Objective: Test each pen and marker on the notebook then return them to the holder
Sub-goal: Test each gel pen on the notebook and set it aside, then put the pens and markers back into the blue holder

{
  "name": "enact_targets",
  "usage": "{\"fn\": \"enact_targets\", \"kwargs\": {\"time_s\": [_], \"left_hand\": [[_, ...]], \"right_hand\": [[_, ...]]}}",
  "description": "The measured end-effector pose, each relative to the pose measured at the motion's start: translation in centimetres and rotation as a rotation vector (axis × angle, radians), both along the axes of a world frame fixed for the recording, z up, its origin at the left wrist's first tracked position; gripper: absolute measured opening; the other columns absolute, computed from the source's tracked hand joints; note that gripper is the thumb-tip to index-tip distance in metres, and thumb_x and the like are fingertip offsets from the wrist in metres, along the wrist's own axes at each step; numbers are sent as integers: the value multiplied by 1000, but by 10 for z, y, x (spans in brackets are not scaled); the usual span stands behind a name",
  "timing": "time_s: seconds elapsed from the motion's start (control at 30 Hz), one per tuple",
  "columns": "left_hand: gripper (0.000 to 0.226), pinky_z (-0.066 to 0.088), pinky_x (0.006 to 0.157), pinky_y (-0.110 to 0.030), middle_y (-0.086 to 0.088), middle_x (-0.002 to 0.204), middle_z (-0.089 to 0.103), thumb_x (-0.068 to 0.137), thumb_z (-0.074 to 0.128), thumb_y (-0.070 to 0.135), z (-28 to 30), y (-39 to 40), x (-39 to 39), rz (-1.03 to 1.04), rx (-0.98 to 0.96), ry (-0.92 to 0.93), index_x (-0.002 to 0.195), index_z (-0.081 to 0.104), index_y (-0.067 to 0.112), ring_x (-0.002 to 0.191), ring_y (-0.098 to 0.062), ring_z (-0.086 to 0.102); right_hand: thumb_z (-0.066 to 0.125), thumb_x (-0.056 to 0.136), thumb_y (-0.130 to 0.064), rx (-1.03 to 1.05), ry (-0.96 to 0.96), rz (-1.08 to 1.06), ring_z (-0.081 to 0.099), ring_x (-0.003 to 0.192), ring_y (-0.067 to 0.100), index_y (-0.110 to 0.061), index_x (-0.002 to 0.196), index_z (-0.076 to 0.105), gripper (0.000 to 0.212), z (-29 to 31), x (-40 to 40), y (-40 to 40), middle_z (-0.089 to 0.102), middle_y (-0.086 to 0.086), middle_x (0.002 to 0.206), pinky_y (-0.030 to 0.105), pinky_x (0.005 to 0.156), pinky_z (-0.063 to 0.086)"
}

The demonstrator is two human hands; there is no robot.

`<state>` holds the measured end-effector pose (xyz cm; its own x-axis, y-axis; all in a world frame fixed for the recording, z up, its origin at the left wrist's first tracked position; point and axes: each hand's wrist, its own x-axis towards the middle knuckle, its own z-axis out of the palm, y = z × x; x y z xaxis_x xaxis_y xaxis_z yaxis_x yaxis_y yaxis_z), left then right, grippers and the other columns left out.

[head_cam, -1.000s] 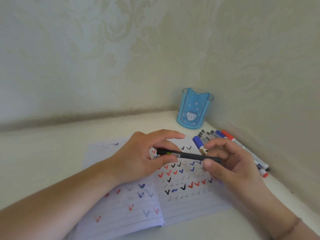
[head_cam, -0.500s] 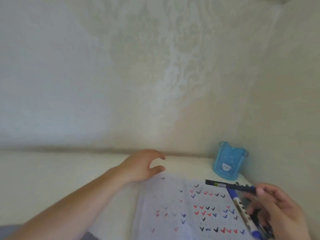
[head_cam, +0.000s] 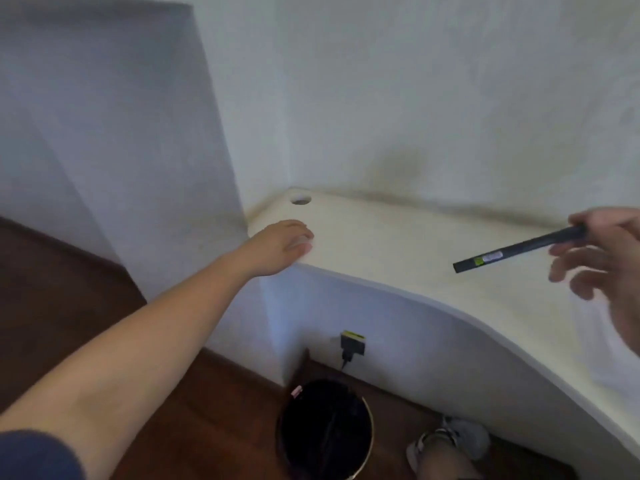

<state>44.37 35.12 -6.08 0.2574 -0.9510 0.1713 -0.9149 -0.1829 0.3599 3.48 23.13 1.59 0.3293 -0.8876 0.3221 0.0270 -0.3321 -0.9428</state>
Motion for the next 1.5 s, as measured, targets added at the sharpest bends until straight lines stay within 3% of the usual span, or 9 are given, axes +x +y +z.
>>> {"fn": "enact_targets", "kwargs": {"time_s": [0.23,0.4,0.47,0.63,0.73,0.93,1.13,1.3,1.5], "left_hand": [[33,25,114,-23,-1,145,48,94,63,28,-1,5,15,-4,-25,197,125,63,17,137,-13,39],[33,24,111,-20,0,144,48,94,63,31,-3,4,16,-13,-44,202,124,63,18,136,-12,40],[33,24,110,-20,2,144,48,94,63,32,-3,3,16,-5,-45,207,124,63,20,135,-11,39],[29,26,107,-19,2,138,51,91,66,25,1,-6,9,46,-62,188,119,65,19,131,-13,43],[20,36,103,-26,2,126,59,89,66,28,4,-23,-6,73,-86,121,109,67,24,121,-17,51],[16,38,86,-23,6,118,62,92,64,27,30,-87,-94,-88,-196,129,107,67,24,105,-11,54],[19,44,88,-22,11,114,65,91,66,28,74,-159,-244,-488,-234,220,109,68,24,103,-6,58],[30,47,89,-25,13,120,62,91,64,40,79,-213,-376,-738,-55,227,118,63,29,105,-8,58],[46,43,99,-40,3,129,55,93,50,55,37,-249,-461,-669,26,-48,129,53,27,119,-21,49]], "right_hand": [[58,94,-9,-163,236,219,57,47,27,-10,83,66,14,-27,105,58,70,8,68,17,45,42],[54,91,-47,-359,653,275,61,49,6,-39,92,60,9,-64,129,75,69,-27,71,29,54,49],[53,89,-52,-427,662,247,61,50,3,-43,96,58,13,-67,127,76,65,-35,73,28,54,48],[63,88,-37,-441,470,198,56,46,7,-37,92,62,4,-42,107,66,69,-20,68,18,51,37],[64,87,-32,-415,354,161,52,45,11,-34,92,65,5,-17,80,58,70,-11,67,16,47,37],[59,81,-43,-375,229,-57,47,49,23,-31,91,66,17,19,-7,29,71,0,66,42,48,39],[64,89,-20,-244,336,-373,52,45,17,-27,88,67,8,12,-123,-26,71,-3,66,20,36,39],[68,85,-30,-234,742,-764,59,61,10,-32,93,64,9,-12,-218,-88,69,-16,83,30,60,48],[69,83,-23,-256,958,-907,50,116,31,-19,129,51,50,-12,-280,-142,45,7,135,43,92,47]]}}
